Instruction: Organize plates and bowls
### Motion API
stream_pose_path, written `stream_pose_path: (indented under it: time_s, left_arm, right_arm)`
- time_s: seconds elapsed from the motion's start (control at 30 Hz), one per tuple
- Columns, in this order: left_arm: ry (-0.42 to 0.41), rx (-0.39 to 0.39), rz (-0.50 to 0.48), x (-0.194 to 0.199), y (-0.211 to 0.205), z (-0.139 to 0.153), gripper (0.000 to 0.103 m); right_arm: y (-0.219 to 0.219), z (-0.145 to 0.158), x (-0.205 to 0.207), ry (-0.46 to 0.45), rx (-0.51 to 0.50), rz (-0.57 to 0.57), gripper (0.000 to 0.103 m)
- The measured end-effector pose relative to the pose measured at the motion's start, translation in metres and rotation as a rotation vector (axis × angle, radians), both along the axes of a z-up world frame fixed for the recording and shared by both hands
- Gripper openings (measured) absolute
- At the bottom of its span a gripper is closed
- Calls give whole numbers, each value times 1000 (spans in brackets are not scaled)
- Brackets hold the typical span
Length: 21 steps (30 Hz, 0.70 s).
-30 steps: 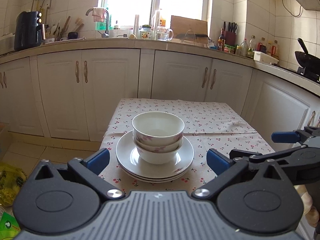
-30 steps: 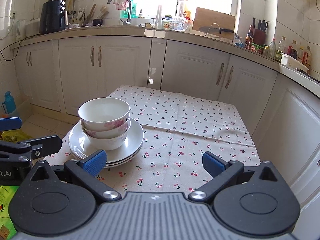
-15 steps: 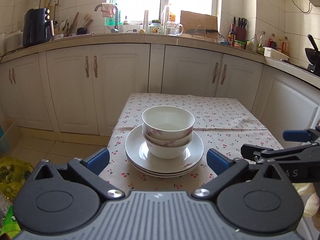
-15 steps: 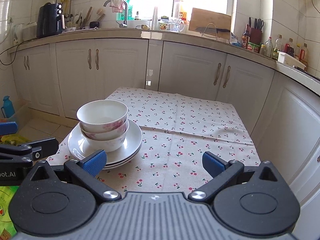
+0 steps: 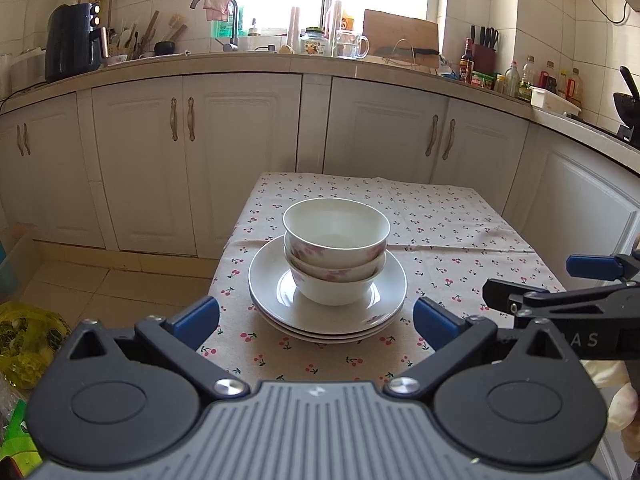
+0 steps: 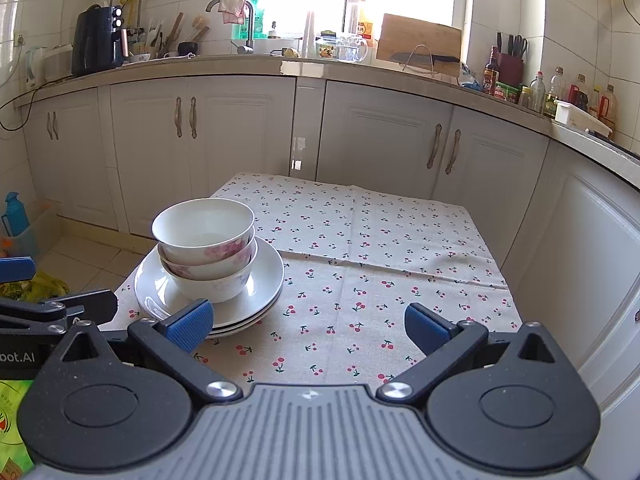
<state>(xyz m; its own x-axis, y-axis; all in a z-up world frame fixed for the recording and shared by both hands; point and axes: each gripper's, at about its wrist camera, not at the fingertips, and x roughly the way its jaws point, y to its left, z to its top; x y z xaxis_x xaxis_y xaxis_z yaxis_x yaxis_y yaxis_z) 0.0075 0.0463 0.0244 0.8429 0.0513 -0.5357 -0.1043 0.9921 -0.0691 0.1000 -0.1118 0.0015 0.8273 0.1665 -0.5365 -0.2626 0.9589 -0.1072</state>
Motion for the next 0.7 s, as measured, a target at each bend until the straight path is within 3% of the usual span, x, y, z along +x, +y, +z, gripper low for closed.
stream_pose_path:
  time_s: [0.7]
  left_arm:
    - [18, -24, 5, 4, 1, -2, 102]
  right_arm:
    - [1, -2, 1, 1, -6, -9, 103]
